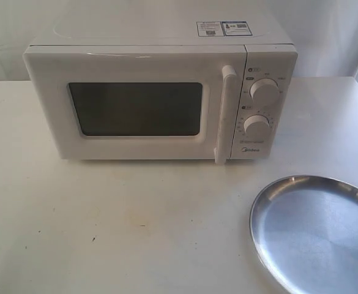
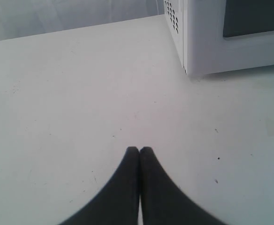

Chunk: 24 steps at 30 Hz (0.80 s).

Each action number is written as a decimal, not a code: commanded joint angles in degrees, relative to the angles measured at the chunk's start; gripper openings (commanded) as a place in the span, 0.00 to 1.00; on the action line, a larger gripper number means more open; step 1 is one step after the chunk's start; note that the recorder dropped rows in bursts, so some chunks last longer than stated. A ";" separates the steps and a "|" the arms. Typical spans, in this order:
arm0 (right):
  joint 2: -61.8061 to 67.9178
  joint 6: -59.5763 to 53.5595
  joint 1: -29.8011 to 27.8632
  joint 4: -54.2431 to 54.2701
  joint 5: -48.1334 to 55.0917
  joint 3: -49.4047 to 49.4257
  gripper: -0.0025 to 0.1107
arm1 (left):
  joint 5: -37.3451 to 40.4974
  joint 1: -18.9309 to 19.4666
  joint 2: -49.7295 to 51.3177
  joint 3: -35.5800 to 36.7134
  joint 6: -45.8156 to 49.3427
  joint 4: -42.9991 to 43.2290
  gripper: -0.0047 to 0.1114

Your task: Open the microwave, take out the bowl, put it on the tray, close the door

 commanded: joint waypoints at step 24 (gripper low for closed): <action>30.85 17.06 -0.11 -47.85 -21.02 -21.80 0.02 | -0.10 -0.05 -0.12 -0.06 -0.37 -0.20 0.04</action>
